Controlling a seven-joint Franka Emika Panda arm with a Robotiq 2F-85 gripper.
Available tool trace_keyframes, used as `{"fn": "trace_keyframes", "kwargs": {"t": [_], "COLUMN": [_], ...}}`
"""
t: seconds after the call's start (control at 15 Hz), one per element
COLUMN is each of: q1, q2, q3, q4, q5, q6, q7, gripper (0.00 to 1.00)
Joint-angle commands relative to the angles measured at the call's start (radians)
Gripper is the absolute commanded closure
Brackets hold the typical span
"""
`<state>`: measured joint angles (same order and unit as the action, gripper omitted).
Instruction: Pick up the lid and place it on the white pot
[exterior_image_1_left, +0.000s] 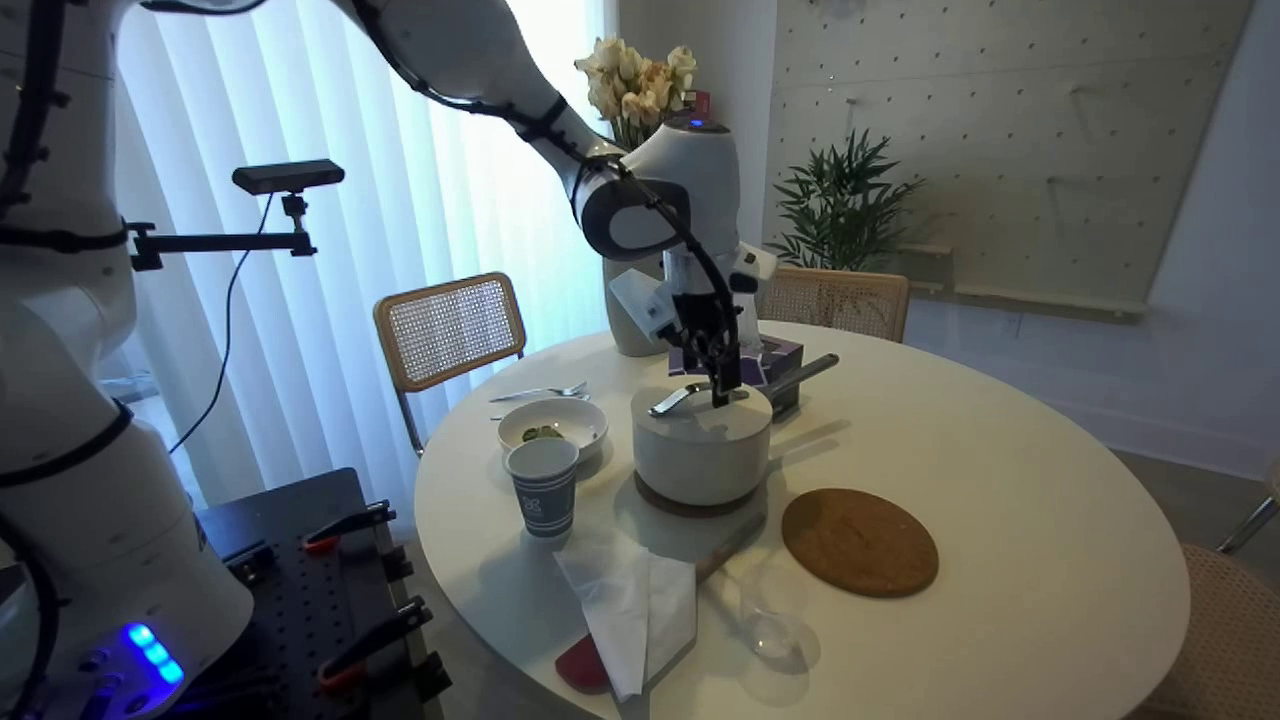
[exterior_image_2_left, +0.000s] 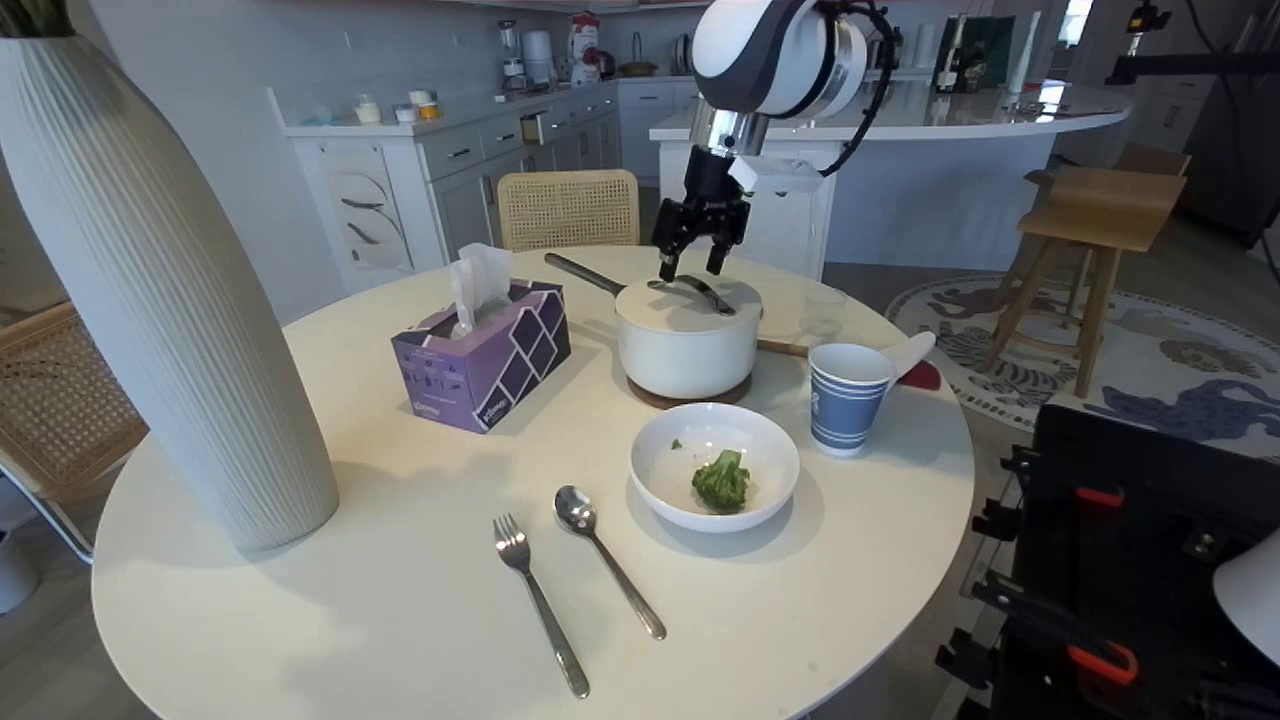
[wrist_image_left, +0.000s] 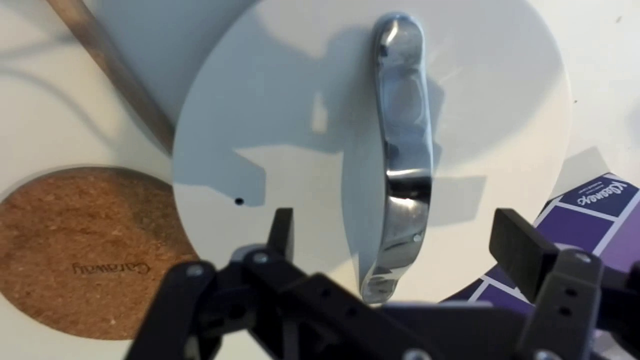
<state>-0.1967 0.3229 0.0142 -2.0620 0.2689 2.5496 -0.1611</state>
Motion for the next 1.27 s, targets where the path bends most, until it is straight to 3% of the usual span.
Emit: {"fn": "trace_keyframes", "kwargs": {"t": [0.0,0.33,0.6,0.87,0.93,1.2], "q1": [0.026,0.053,0.075,0.099,0.089,0.097], "q2": [-0.066,-0.128,-0.156,-0.177,-0.16,-0.166], "q3": [-0.049,-0.082,-0.081,-0.078,-0.08,-0.08], "q4": [0.058,0.189,0.262,0.292,0.278,0.285], "q5": [-0.058,-0.126,-0.145,-0.153,-0.129,-0.131], "q6": [-0.215,-0.537,-0.709,-0.833,-0.771,-0.806], "q7": [0.096,0.2,0.282,0.36,0.309,0.326], "gripper": [0.0,0.0,0.0,0.0,0.0,0.0]}}
